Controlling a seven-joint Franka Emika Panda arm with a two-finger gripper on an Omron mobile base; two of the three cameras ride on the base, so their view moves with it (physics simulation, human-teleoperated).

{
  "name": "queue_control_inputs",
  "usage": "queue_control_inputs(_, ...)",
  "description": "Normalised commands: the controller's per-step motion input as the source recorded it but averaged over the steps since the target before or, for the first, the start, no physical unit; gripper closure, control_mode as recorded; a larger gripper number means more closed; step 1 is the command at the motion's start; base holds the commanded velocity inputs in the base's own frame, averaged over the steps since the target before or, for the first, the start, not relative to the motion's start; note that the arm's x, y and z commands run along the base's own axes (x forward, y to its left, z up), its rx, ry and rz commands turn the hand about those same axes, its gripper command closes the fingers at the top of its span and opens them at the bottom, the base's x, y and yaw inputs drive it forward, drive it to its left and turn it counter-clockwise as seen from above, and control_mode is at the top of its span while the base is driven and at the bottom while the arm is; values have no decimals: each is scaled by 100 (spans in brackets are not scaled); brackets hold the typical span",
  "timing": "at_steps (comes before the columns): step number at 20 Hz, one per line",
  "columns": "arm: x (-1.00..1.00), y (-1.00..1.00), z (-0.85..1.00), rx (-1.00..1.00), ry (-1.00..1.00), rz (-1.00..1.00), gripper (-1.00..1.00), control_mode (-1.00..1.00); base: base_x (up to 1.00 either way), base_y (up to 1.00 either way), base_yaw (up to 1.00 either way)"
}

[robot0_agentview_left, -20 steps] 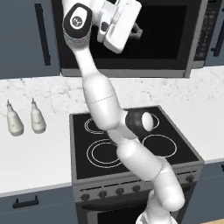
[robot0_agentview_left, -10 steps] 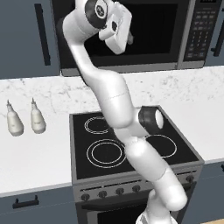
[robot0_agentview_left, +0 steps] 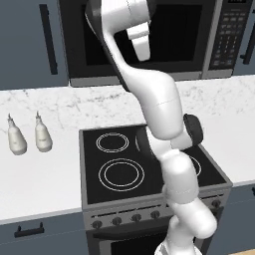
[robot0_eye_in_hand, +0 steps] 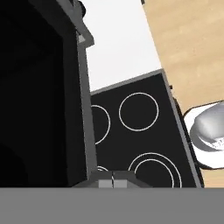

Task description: Open the microwave, place the bowl with waffle inside the microwave, then close the microwave door and turn it on.

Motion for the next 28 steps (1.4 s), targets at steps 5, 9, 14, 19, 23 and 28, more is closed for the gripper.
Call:
queue_control_inputs(5, -98, -24, -100, -10, 0, 69, 100, -100, 0, 0, 0)
queue_control_inputs(9, -100, -58, -95, -3, -8, 47, 100, -100, 0, 0, 0)
queue_control_inputs(14, -100, -83, -81, 2, -24, 29, 100, -100, 0, 0, 0)
queue_control_inputs(19, -100, -100, -49, 15, -37, 21, 100, -100, 0, 0, 0)
queue_control_inputs(23, -100, -100, -31, 21, -49, 16, 100, -100, 0, 0, 0)
queue_control_inputs(28, -100, -100, -27, 22, -51, 15, 100, -100, 0, 0, 0)
